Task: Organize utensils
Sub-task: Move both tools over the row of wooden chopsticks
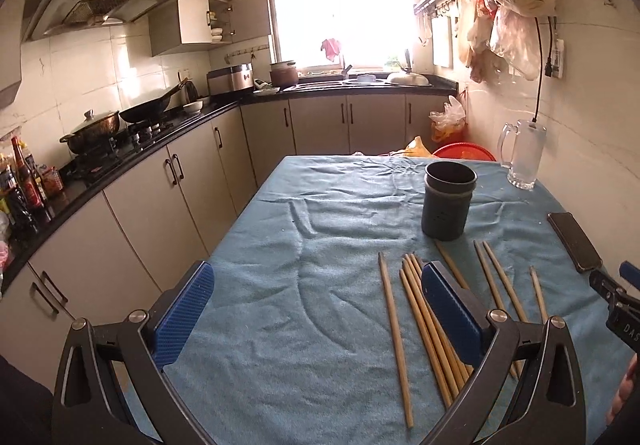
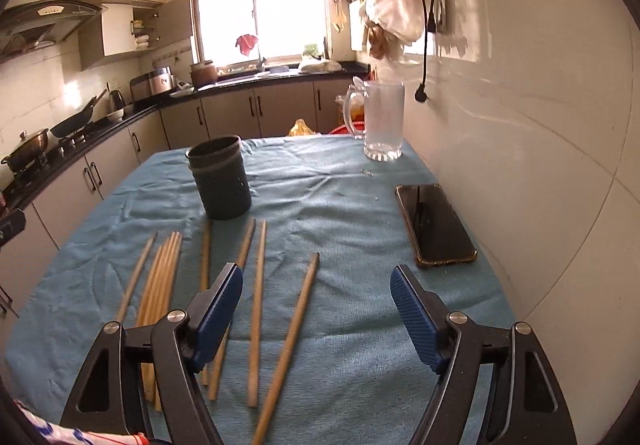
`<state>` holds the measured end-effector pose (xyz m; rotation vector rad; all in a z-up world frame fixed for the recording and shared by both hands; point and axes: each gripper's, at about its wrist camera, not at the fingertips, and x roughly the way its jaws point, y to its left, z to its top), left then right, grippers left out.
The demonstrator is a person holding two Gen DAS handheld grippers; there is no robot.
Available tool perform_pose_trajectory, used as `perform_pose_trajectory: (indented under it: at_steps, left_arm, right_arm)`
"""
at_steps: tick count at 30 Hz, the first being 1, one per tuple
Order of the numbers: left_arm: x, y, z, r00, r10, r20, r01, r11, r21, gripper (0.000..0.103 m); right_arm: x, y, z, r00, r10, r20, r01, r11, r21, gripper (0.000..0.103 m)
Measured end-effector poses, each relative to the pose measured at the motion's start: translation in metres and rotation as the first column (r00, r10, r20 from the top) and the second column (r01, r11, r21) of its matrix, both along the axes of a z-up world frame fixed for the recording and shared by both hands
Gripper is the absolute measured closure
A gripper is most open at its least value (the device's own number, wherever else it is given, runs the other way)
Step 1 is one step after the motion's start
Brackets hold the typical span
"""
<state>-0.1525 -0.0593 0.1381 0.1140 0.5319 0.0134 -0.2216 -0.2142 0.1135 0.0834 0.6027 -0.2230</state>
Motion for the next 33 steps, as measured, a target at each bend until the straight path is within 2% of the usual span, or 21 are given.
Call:
perform_pose_trajectory:
  at_steps: [7,20,33]
  left_arm:
    - [-0.005,-0.003,-0.002,1.0,-0.01,-0.021,0.011,0.999,0.045,0.0]
    - [0.012,0.0,-0.022,0.991,-0.002,-0.133,0.008,0.999,0.04,0.0]
    - [0.029,0.0,-0.041,0.98,0.006,-0.201,0.003,0.999,0.044,0.0]
  right_arm:
    - [-0.007,0.001,0.001,1.0,0.008,0.006,-0.008,1.0,0.0,0.022]
    - [0.001,-0.006,-0.013,0.999,-0.003,-0.044,0.004,1.0,0.028,0.022]
    - [0.013,-0.009,-0.029,0.995,-0.008,-0.095,0.012,0.999,0.04,0.022]
